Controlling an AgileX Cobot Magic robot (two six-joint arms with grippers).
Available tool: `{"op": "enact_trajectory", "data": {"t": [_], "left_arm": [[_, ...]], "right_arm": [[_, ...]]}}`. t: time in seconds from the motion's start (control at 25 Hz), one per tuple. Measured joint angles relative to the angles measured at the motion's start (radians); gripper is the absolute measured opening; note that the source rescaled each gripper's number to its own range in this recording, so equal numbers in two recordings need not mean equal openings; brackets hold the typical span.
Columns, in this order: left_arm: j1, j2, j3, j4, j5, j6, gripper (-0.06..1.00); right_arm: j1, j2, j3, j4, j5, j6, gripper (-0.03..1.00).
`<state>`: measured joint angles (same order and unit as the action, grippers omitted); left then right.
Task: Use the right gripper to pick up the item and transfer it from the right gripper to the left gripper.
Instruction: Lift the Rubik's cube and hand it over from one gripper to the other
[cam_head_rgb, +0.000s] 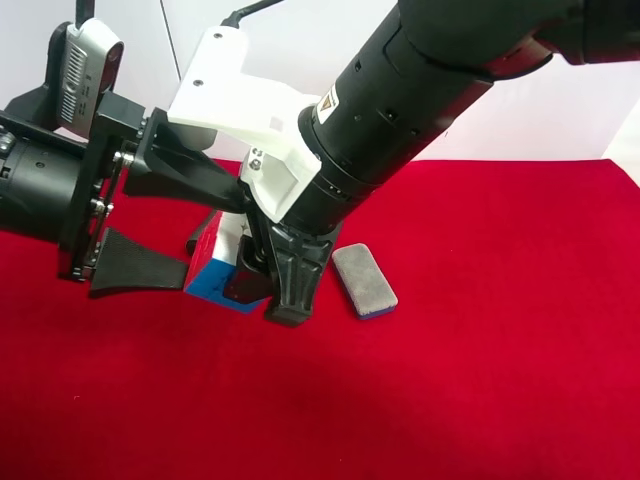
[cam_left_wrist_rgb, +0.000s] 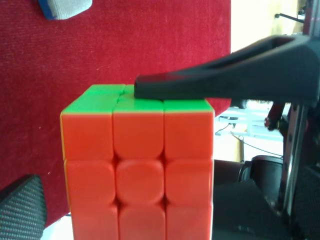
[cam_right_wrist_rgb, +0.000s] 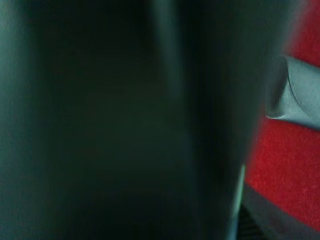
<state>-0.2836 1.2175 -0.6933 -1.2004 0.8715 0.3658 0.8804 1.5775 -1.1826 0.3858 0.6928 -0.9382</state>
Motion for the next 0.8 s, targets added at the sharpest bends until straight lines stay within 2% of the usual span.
{"op": "enact_trajectory", "data": {"t": [0.8], "left_arm": [[-0.001,0.021,-0.001,-0.019,0.008,0.013,1.00]], "right_arm": [[0.000,0.000,0.000,0.074,-0.046,-0.028,0.00]]}}
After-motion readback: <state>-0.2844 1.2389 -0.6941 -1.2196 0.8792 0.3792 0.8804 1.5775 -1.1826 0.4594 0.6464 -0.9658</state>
